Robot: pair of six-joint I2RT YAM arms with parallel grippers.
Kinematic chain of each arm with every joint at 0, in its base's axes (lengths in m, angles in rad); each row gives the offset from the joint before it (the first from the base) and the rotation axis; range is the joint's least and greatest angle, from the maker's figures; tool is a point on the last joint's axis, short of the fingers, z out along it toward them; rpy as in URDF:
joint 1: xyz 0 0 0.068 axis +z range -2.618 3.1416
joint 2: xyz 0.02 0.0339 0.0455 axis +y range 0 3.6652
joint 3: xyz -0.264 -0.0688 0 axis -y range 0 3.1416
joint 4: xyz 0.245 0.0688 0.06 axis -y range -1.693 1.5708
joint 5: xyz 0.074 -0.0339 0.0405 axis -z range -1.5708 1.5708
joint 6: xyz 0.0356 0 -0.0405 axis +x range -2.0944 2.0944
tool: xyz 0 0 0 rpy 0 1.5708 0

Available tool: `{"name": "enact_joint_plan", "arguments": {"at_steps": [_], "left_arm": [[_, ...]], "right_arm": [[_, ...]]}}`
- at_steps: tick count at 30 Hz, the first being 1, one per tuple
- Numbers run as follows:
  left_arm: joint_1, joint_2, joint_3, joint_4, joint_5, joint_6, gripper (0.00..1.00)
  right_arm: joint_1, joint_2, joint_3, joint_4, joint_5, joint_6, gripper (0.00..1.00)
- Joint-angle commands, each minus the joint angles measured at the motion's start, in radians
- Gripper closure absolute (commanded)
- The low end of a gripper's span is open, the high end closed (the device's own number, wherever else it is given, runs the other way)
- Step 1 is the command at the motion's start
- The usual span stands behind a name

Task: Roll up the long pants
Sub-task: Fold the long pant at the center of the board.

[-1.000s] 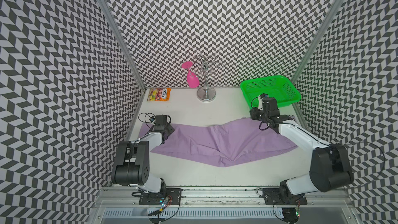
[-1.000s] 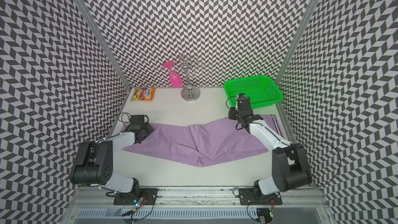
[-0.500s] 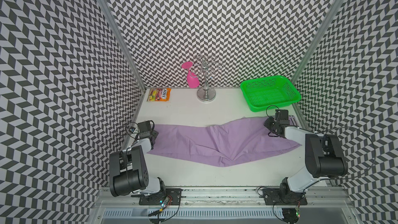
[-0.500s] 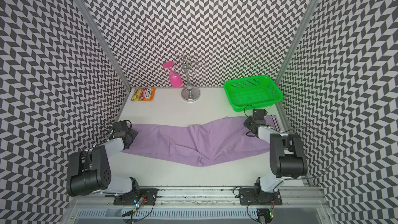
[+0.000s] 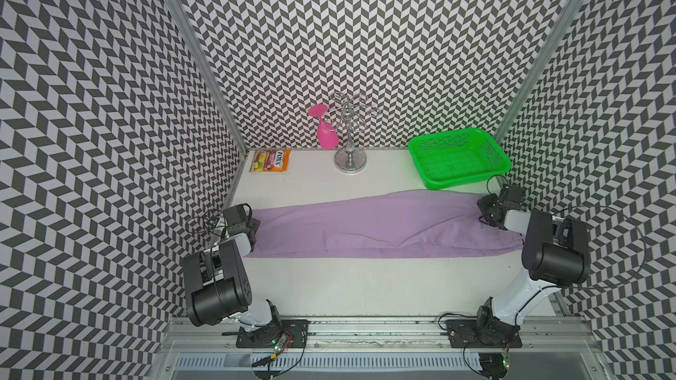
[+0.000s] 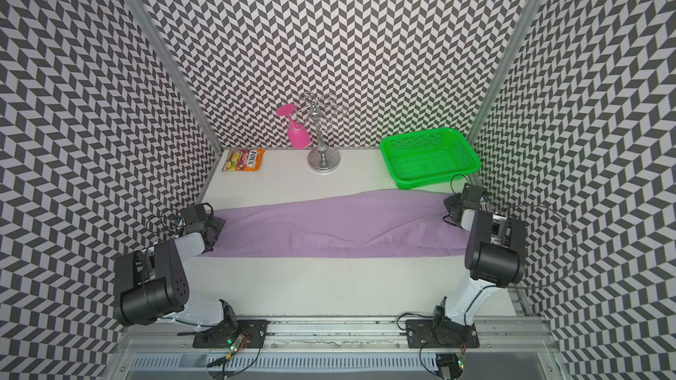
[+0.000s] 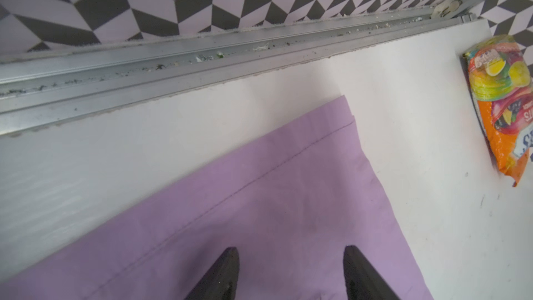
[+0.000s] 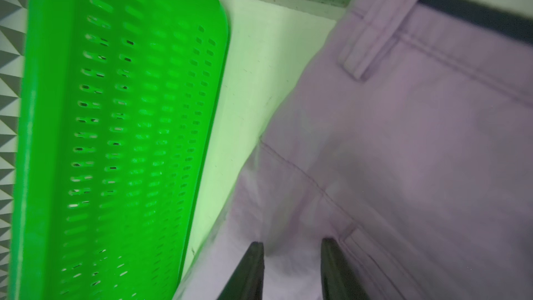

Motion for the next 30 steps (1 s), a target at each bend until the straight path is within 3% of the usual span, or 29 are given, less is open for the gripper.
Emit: {"name": "enact_joint_plan", "arguments": {"at_steps": [1, 4, 6, 7, 10, 15, 20, 22, 30], "left_arm": [[-0.057, 0.014, 0.103, -0.054, -0.032, 0.102, 0.32], [-0.113, 0.064, 0.277, -0.224, -0.158, 0.185, 0.27], [-0.105, 0.094, 0.371, -0.3, -0.201, 0.24, 0.23], [-0.082, 0.11, 0.422, -0.336, -0.184, 0.278, 0.16], [-0.012, 0.176, 0.586, -0.507, -0.123, 0.358, 0.14], [0.062, 0.171, 0.524, -0.478, 0.076, 0.429, 0.01], [0.124, 0.246, 0.523, -0.517, 0.173, 0.549, 0.0], [0.137, 0.252, 0.528, -0.536, 0.172, 0.56, 0.0], [0.135, 0.345, 0.542, -0.549, 0.122, 0.561, 0.0]], "right_arm": [[0.062, -0.007, 0.018, 0.031, -0.096, -0.019, 0.62], [0.131, -0.095, -0.003, 0.01, -0.052, -0.026, 0.61], [0.161, -0.178, -0.056, 0.06, -0.052, -0.005, 0.6], [0.177, -0.222, -0.077, 0.077, -0.054, 0.001, 0.6], [0.241, -0.328, -0.11, 0.081, -0.039, 0.008, 0.58], [0.358, -0.457, -0.206, 0.129, -0.038, -0.001, 0.55], [0.474, -0.5, -0.241, 0.064, -0.055, -0.056, 0.51], [0.499, -0.505, -0.26, 0.053, -0.011, -0.139, 0.47], [0.5, -0.569, -0.262, -0.022, 0.025, -0.233, 0.46]]}}
